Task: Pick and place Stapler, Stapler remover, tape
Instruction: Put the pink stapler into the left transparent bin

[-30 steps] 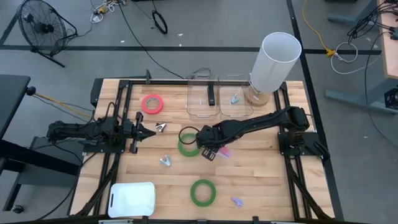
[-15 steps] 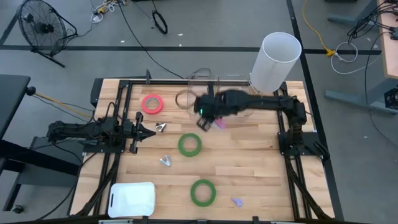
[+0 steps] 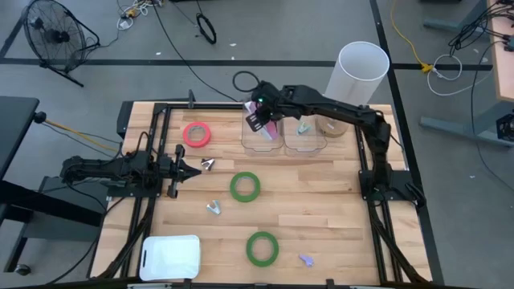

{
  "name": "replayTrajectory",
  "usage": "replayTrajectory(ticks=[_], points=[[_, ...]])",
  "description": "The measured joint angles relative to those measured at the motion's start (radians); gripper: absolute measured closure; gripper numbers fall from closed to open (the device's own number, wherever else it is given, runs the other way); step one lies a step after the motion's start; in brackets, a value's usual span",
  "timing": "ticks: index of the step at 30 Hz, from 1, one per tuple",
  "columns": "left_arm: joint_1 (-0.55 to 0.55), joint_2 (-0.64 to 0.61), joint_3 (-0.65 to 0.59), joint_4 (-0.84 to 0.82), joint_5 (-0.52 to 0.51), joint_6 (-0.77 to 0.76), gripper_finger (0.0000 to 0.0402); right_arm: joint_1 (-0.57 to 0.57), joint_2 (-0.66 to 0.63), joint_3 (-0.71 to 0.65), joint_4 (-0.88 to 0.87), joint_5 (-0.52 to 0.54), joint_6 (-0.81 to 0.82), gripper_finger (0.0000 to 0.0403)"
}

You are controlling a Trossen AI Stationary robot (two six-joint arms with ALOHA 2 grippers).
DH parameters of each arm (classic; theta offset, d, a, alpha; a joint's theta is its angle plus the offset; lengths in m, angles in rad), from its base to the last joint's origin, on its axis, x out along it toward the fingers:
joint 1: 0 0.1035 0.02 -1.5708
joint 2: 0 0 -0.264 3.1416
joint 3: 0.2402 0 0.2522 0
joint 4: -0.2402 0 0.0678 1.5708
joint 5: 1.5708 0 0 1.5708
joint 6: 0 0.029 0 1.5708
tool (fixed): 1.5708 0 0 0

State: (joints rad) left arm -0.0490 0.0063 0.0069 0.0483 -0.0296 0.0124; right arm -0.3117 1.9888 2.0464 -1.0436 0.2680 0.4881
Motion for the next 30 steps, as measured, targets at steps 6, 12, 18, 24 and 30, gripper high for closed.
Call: replayTrajectory(ticks=[6,12,18,24,30], points=[[0.000,0.000,0.000,0.000,0.000,0.000,0.0385,-0.031,0.081,0.000,0.025,0.000,-0.007,0.0274],[0.000,0.000,0.000,0.000,0.000,0.000,0.0385,-0.041,0.126,-0.001,0.030,-0.014,0.000,0.0274],[0.000,0.000,0.000,0.000,0.000,0.000,0.0385,-0.041,0.164,-0.001,0.029,0.005,0.020,0.0274],[0.000,0.000,0.000,0.000,0.000,-0.001,0.0385,-0.042,0.168,-0.061,0.083,0.004,0.032,0.0274],[0.000,0.000,0.000,0.000,0.000,-0.001,0.0385,-0.055,0.169,-0.167,0.146,-0.026,0.037,0.0274]])
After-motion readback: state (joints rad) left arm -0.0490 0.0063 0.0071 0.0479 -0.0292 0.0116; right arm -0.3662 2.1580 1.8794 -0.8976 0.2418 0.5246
